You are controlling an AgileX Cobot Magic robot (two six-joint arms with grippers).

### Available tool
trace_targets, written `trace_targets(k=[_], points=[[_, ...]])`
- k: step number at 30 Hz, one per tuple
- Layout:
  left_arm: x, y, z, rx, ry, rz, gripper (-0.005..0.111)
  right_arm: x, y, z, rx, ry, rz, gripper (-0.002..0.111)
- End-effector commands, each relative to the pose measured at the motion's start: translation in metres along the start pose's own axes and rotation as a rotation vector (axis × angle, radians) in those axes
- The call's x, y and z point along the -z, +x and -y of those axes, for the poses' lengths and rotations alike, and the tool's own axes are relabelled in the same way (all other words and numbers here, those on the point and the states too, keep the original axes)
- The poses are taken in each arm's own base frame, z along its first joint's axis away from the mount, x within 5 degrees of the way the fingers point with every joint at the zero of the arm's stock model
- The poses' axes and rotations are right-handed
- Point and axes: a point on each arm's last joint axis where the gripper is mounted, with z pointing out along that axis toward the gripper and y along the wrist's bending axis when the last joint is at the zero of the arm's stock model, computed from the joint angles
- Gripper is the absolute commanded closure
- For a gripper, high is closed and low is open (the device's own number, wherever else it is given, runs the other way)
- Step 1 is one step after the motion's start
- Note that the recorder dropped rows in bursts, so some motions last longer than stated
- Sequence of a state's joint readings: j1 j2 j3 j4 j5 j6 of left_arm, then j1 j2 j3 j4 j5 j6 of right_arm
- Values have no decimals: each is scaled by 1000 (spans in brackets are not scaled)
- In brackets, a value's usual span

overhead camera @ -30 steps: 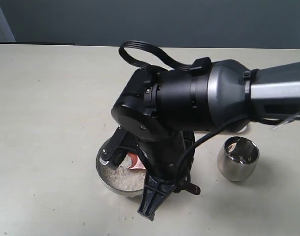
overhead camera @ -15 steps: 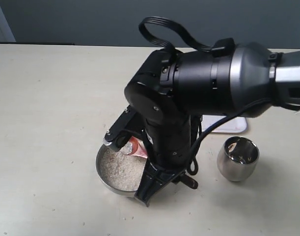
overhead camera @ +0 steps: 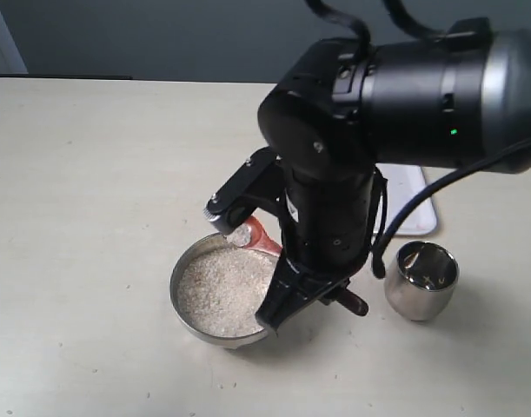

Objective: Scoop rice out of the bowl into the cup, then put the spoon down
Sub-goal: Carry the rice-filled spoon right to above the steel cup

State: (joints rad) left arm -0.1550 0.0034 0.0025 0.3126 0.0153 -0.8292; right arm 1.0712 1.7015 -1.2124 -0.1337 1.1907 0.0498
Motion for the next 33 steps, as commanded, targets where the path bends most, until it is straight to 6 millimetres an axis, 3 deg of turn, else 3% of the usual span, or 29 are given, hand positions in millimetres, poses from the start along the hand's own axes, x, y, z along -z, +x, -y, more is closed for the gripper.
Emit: trace_targets(k=[1, 9, 13, 21, 33], points=[[0, -1, 1, -4, 14, 7, 106, 19, 10, 5, 3, -7, 49, 109], [0, -1, 1, -4, 14, 7, 106, 31, 17, 8, 32, 1, 73, 109], [0, -1, 1, -4, 14, 7, 106, 30, 27, 18, 6, -10, 64, 109], [0, -1, 1, -4, 14, 7, 106, 21, 71, 39, -98, -23, 24, 109], [0, -1, 1, -4, 14, 7, 106, 31, 136, 67, -260, 34, 83, 109]])
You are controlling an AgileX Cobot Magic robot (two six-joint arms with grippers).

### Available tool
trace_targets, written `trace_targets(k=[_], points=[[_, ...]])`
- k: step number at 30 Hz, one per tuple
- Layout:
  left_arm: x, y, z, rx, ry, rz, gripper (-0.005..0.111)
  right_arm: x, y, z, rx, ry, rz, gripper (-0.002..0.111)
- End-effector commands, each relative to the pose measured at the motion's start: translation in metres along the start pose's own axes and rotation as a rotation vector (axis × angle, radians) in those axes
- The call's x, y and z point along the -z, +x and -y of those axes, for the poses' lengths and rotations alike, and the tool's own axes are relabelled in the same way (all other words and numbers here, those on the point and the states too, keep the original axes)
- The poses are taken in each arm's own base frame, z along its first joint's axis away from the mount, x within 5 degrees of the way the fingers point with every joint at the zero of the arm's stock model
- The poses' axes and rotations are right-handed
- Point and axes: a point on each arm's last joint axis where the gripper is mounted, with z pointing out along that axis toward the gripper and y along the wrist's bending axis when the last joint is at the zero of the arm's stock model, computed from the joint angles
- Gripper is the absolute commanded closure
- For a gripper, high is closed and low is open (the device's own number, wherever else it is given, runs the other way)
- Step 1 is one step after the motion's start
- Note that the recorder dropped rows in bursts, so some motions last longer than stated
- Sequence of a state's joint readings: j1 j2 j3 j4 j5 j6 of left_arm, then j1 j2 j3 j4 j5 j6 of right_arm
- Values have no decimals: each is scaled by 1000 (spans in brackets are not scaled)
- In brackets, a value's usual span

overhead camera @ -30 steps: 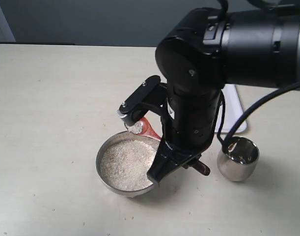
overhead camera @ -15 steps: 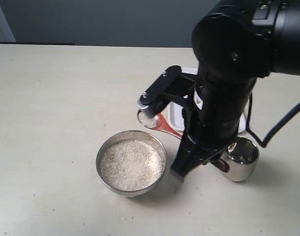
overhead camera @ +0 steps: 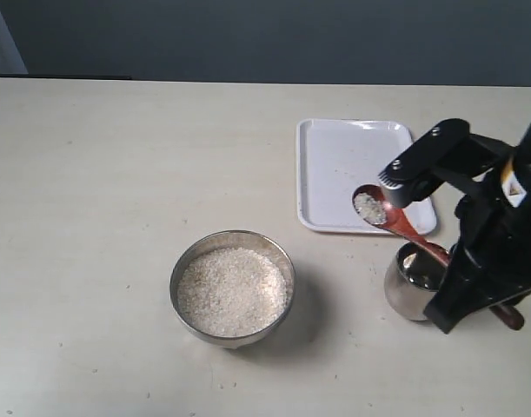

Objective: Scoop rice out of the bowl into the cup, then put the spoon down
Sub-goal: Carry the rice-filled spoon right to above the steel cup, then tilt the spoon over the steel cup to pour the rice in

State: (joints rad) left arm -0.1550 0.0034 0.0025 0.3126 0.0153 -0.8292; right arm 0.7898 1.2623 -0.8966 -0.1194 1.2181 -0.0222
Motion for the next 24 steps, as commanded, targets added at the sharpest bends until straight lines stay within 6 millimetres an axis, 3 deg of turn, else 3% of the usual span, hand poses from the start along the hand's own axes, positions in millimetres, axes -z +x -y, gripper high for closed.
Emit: trace_targets(k=[1, 15, 24], points=[[0, -1, 1, -4, 14, 7, 106, 6, 17, 14, -40, 45, 27, 109], [0, -1, 1, -4, 14, 7, 106, -24, 47, 22, -49, 79, -99, 109], [0, -1, 1, -4, 14, 7, 106, -26, 49, 25, -29, 119, -115, 109]])
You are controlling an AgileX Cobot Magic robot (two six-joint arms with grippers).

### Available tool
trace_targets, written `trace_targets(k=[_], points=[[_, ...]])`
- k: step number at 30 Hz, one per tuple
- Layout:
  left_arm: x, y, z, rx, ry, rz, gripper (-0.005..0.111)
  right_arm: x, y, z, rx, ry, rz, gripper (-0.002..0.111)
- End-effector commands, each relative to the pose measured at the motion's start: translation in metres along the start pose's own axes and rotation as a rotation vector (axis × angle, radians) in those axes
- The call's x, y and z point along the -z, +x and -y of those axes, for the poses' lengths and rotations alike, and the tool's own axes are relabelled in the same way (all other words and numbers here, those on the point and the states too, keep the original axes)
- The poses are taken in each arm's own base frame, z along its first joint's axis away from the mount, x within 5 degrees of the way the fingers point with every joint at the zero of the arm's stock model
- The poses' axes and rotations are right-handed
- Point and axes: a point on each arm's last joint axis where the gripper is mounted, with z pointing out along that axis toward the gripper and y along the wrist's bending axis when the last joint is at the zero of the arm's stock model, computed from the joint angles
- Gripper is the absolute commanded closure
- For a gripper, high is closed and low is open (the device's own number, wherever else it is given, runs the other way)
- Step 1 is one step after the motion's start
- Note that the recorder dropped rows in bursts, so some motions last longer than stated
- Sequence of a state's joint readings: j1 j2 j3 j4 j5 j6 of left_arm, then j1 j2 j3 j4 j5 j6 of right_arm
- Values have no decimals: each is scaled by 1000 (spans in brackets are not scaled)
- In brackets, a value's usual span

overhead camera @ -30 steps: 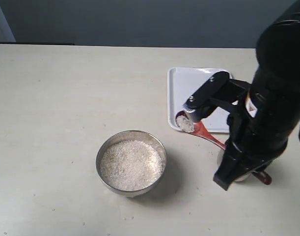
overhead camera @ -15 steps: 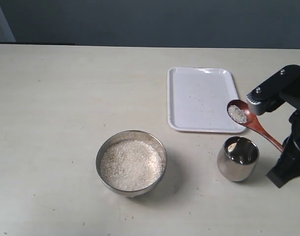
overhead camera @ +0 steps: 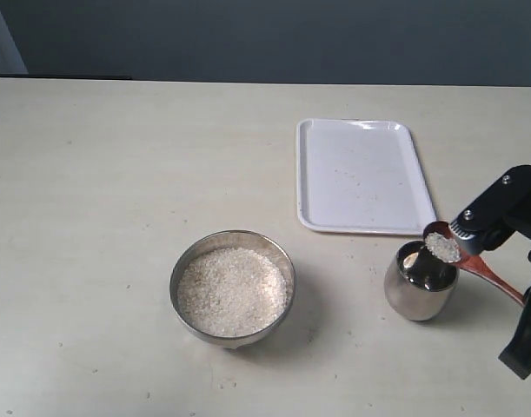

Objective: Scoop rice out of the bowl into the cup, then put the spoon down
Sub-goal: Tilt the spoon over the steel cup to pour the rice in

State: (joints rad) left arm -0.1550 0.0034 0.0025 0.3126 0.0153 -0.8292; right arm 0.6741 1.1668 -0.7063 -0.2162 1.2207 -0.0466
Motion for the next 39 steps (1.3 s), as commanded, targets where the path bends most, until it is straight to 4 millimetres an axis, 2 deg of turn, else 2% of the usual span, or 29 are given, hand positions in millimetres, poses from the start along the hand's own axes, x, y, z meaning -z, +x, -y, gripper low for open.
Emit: trace_targets(k=[1, 20, 31, 39], points=[[0, -1, 1, -4, 14, 7, 106, 1, 2, 5, 16, 50, 3, 109], [0, -1, 1, -4, 14, 7, 106, -8, -4, 8, 24, 84, -51, 109], [0, -1, 1, -4, 14, 7, 106, -8, -8, 13, 23, 144, -12, 109], [0, -1, 1, -4, 14, 7, 106, -17, -6, 6, 73, 153, -17, 109]])
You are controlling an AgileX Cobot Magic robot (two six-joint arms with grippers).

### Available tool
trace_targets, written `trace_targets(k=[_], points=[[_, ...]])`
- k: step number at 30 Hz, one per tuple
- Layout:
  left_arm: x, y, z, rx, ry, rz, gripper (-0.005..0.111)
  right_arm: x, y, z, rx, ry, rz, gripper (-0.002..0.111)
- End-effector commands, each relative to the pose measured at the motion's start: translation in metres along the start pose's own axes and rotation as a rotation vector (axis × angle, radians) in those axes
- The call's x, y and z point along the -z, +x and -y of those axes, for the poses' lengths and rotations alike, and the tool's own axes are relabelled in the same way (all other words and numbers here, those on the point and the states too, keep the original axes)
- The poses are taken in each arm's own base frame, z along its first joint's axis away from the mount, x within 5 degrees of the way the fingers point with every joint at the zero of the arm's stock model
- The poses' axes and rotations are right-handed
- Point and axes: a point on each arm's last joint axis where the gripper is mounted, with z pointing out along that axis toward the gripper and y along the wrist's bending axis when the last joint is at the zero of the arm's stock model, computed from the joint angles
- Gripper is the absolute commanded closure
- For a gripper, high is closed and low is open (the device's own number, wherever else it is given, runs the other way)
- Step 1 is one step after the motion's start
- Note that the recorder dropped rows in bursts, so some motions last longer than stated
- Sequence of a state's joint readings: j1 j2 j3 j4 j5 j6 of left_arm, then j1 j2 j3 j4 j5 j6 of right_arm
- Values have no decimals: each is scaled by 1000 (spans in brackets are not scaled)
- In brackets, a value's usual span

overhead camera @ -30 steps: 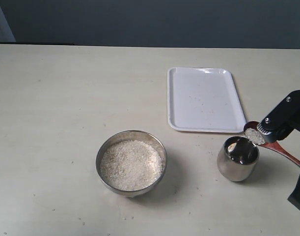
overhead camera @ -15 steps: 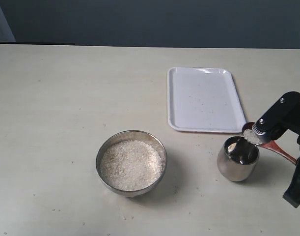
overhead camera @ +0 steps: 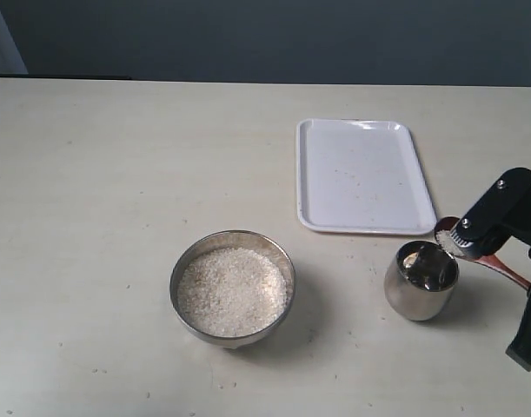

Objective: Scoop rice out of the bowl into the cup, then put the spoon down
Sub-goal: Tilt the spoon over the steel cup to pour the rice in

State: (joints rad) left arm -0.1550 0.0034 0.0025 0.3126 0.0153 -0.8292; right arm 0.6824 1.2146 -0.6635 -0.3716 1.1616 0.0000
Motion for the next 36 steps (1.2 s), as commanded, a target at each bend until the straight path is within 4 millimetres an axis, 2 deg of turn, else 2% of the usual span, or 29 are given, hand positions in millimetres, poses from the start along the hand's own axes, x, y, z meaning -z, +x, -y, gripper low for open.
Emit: trace_targets(k=[1, 10, 28, 36], points=[[0, -1, 1, -4, 14, 7, 106, 1, -2, -3, 36, 27, 19, 109], [0, -1, 1, -4, 14, 7, 106, -7, -1, -4, 19, 52, 38, 109], [0, -1, 1, -4, 14, 7, 106, -3, -5, -9, 52, 117, 71, 109], [0, -1, 1, -4, 14, 7, 106, -9, 0, -11, 41, 118, 49, 109]])
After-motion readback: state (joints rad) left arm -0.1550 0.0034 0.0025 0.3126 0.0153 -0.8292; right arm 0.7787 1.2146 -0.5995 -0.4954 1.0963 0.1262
